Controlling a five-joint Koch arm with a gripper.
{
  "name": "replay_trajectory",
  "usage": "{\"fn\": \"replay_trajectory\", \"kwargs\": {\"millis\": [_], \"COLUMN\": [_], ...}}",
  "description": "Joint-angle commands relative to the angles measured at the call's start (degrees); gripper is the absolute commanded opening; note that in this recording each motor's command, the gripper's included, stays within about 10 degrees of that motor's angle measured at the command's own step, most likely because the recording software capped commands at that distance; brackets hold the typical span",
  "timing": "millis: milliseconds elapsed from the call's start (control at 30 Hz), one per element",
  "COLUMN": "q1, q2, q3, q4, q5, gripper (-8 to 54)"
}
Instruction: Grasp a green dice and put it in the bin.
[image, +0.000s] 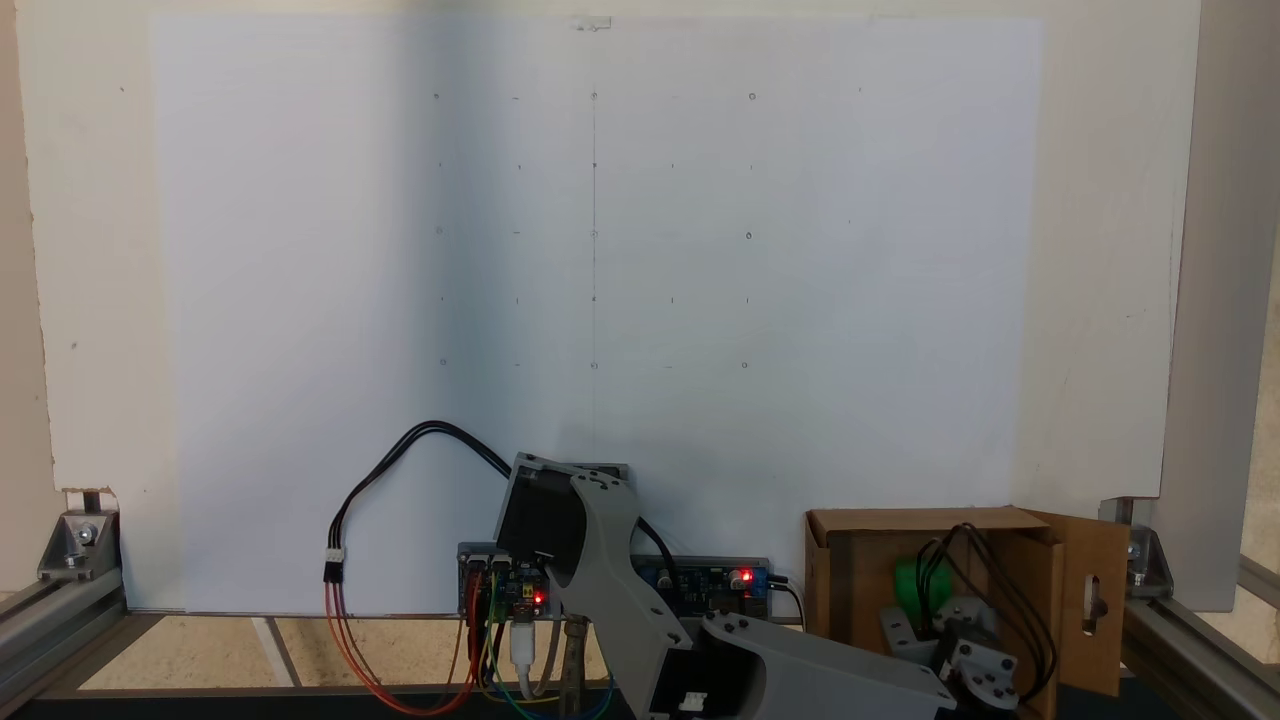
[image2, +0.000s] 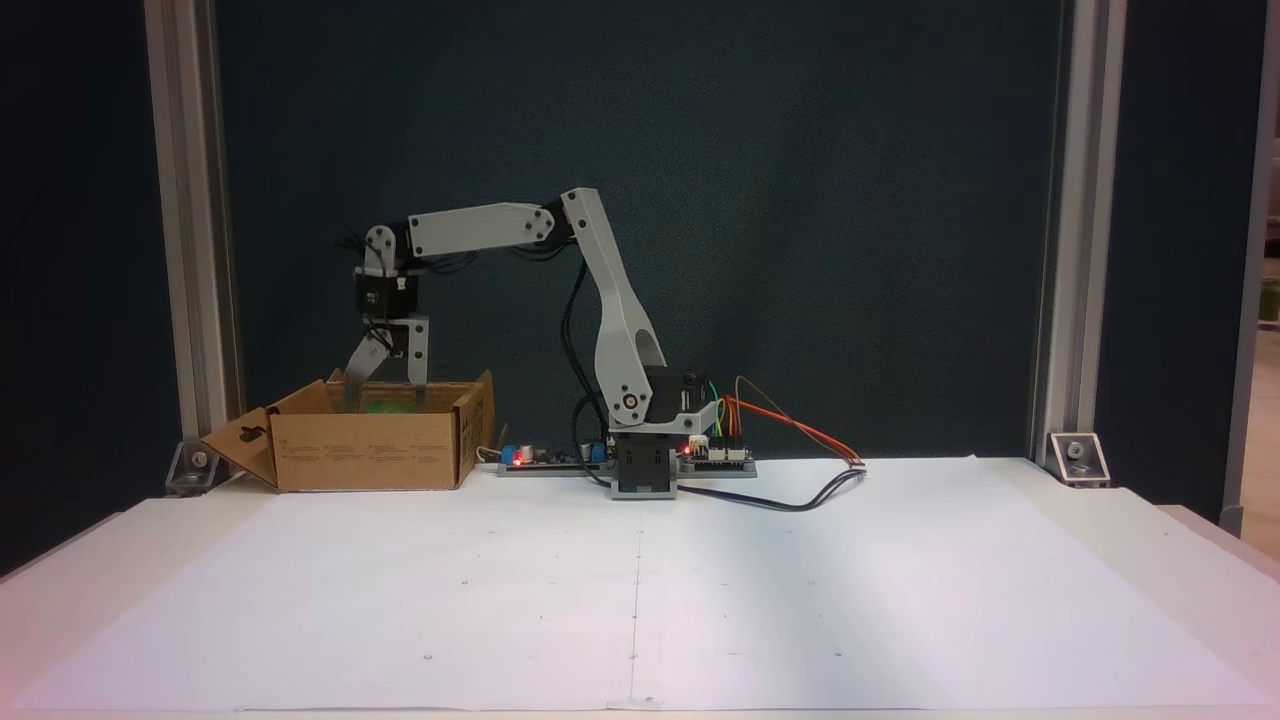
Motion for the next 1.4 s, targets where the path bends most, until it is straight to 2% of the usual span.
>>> {"fn": "replay_trajectory", "kwargs": {"millis": [0,100,233,300,367,467,733,867,1067,1233,1367], "q1": [0.0,-0.3,-4.3,-8.8,-17.3,-28.5,-61.3,-78.3,-102.8,-109.2,-109.3], "q2": [1.0,2.1,9.8,14.3,18.9,23.0,33.9,41.0,51.0,57.4,61.2], "q3": [-3.3,-3.4,-4.7,-4.7,-4.7,-4.6,6.8,20.3,46.5,60.8,64.5], "q4": [-2.1,-9.4,-16.9,-18.2,-18.5,-18.5,-18.6,-20.7,-36.7,-49.9,-60.0], "q5": [-1.5,6.6,16.3,20.8,26.6,32.1,32.1,32.4,32.6,32.4,32.3], "gripper": [39.5,39.4,39.4,40.0,45.1,45.3,45.4,45.4,45.5,45.5,45.5]}}
